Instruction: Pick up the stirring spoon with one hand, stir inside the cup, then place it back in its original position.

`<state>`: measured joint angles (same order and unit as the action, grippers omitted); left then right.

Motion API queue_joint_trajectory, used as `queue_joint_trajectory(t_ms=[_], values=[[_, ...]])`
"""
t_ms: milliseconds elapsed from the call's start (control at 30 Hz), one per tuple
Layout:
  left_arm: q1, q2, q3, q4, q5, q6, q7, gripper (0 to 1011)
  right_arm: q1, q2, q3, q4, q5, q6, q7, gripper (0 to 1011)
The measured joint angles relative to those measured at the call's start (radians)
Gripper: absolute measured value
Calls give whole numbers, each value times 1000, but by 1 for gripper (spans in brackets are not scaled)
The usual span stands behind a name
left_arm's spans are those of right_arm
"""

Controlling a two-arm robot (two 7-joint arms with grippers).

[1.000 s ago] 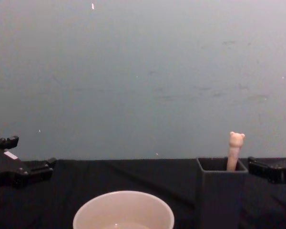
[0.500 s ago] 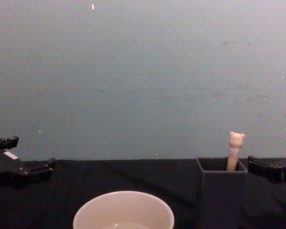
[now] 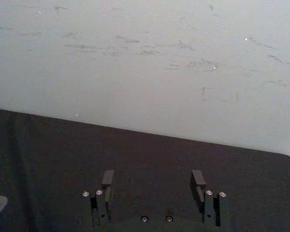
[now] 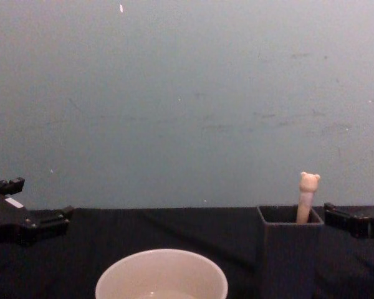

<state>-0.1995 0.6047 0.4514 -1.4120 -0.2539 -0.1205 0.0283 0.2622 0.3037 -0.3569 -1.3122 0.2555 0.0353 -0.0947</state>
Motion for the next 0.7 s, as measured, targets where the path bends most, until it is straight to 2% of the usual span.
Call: queue_joint_trajectory(t_ms=[700], values=[[0,0,0,0,0,0,0,1001,0,0,0,0,0,0,0,1002]])
